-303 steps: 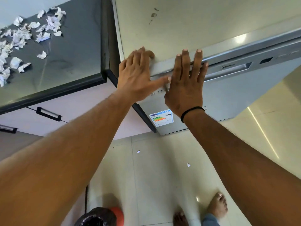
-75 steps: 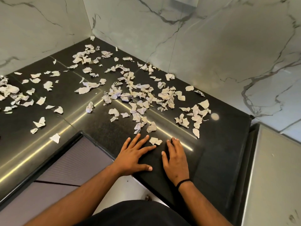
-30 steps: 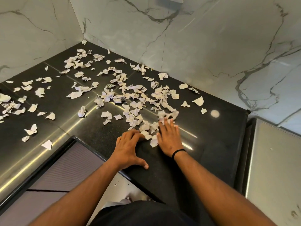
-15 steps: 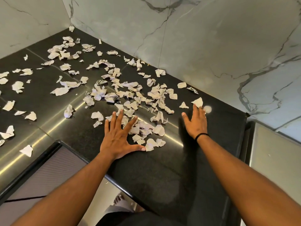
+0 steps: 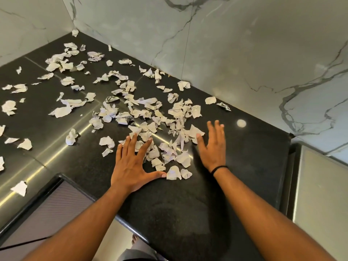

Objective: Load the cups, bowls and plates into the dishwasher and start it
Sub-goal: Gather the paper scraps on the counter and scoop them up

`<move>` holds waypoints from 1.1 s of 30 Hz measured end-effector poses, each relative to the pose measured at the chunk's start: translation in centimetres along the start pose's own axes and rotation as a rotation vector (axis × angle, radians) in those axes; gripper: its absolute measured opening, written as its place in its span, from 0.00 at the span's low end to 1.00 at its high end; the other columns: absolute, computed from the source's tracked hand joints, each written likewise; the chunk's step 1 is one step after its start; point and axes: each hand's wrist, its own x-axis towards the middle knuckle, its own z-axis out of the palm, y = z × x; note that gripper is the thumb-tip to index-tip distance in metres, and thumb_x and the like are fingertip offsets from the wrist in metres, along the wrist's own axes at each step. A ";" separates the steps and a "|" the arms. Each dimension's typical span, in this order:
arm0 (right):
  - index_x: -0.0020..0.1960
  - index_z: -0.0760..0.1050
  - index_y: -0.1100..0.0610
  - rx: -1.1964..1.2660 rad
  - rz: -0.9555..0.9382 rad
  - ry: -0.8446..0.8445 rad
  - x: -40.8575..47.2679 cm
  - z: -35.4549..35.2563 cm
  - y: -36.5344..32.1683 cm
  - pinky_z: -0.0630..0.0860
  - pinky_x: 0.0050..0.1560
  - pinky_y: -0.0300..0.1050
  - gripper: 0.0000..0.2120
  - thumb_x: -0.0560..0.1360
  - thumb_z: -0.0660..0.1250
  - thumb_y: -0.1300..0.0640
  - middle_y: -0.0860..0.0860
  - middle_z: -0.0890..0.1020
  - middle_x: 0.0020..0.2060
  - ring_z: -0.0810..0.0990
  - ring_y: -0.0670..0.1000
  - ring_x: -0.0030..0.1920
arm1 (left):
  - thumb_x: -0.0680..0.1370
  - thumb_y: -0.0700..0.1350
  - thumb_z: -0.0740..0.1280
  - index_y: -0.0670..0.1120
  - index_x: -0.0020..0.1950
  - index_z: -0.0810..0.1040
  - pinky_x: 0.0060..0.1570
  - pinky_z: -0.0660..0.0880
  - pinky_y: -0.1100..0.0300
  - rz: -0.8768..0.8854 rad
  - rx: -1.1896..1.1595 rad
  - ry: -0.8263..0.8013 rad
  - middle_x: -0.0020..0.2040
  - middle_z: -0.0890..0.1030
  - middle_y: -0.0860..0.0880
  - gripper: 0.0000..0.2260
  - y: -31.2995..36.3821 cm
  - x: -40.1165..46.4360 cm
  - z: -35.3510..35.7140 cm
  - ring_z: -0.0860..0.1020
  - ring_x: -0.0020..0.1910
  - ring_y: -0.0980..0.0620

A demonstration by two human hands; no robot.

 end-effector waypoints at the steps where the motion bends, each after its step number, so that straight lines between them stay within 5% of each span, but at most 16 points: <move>1: 0.81 0.55 0.54 -0.037 0.061 -0.039 1.4 -0.1 0.3 0.49 0.80 0.58 0.34 0.81 0.53 0.36 0.56 0.53 0.81 0.47 0.56 0.81 | 0.60 0.87 0.51 0.63 0.81 0.45 0.79 0.41 0.43 -0.004 0.010 -0.007 0.83 0.39 0.48 0.55 0.0 0.0 0.0 0.36 0.81 0.46; 3: 0.82 0.51 0.53 -0.126 0.088 -0.135 3.2 0.0 0.2 0.46 0.80 0.58 0.35 0.81 0.49 0.35 0.55 0.51 0.81 0.46 0.56 0.81 | 0.60 0.87 0.51 0.63 0.81 0.45 0.79 0.41 0.42 -0.008 0.022 -0.014 0.83 0.40 0.48 0.55 0.1 0.0 0.0 0.36 0.81 0.46; 7: 0.81 0.52 0.50 -0.220 -0.166 -0.281 2.2 1.7 -2.7 0.41 0.79 0.56 0.32 0.82 0.43 0.35 0.53 0.49 0.81 0.43 0.54 0.81 | 0.61 0.87 0.50 0.62 0.81 0.45 0.79 0.40 0.42 -0.016 0.042 -0.032 0.83 0.39 0.48 0.55 0.1 0.1 0.0 0.35 0.80 0.47; 10: 0.79 0.58 0.49 -0.061 -0.270 -0.354 0.1 2.8 -4.5 0.43 0.80 0.54 0.34 0.80 0.41 0.33 0.50 0.55 0.80 0.46 0.50 0.81 | 0.61 0.87 0.49 0.62 0.82 0.46 0.79 0.40 0.43 -0.020 0.059 -0.033 0.83 0.38 0.48 0.54 0.2 0.1 0.0 0.34 0.80 0.47; 13: 0.75 0.68 0.53 0.275 -0.093 -0.160 0.1 2.8 -4.5 0.54 0.78 0.55 0.32 0.81 0.50 0.34 0.53 0.65 0.77 0.54 0.51 0.80 | 0.61 0.87 0.49 0.62 0.82 0.49 0.79 0.39 0.42 -0.017 0.055 -0.040 0.83 0.39 0.48 0.54 0.3 0.1 -0.1 0.34 0.80 0.47; 17: 0.72 0.72 0.57 0.172 0.074 0.122 4.4 1.7 -1.8 0.55 0.78 0.60 0.31 0.78 0.58 0.38 0.58 0.65 0.77 0.54 0.59 0.79 | 0.61 0.87 0.49 0.62 0.82 0.50 0.79 0.40 0.42 -0.012 0.047 -0.040 0.83 0.40 0.48 0.54 0.3 0.2 -0.3 0.35 0.81 0.47; 22: 0.80 0.58 0.55 -0.076 0.169 0.023 11.0 0.6 0.6 0.47 0.78 0.62 0.38 0.78 0.60 0.35 0.60 0.53 0.80 0.45 0.64 0.80 | 0.61 0.87 0.50 0.62 0.82 0.50 0.79 0.39 0.42 -0.010 0.047 -0.036 0.83 0.40 0.48 0.54 0.2 0.2 -0.3 0.35 0.80 0.47; 25: 0.81 0.55 0.52 -0.144 0.205 -0.085 13.8 0.7 0.2 0.46 0.78 0.63 0.36 0.80 0.57 0.34 0.58 0.54 0.80 0.48 0.62 0.80 | 0.61 0.87 0.50 0.62 0.82 0.49 0.79 0.40 0.42 -0.012 0.053 -0.034 0.83 0.40 0.48 0.54 0.2 0.3 -0.2 0.35 0.80 0.47; 33: 0.78 0.62 0.51 -0.161 -0.202 -0.284 8.9 3.3 -3.4 0.46 0.79 0.59 0.25 0.84 0.53 0.44 0.54 0.57 0.80 0.49 0.57 0.81 | 0.61 0.87 0.50 0.61 0.82 0.49 0.79 0.41 0.40 -0.009 0.057 -0.032 0.83 0.40 0.48 0.54 0.2 0.3 -0.2 0.35 0.81 0.47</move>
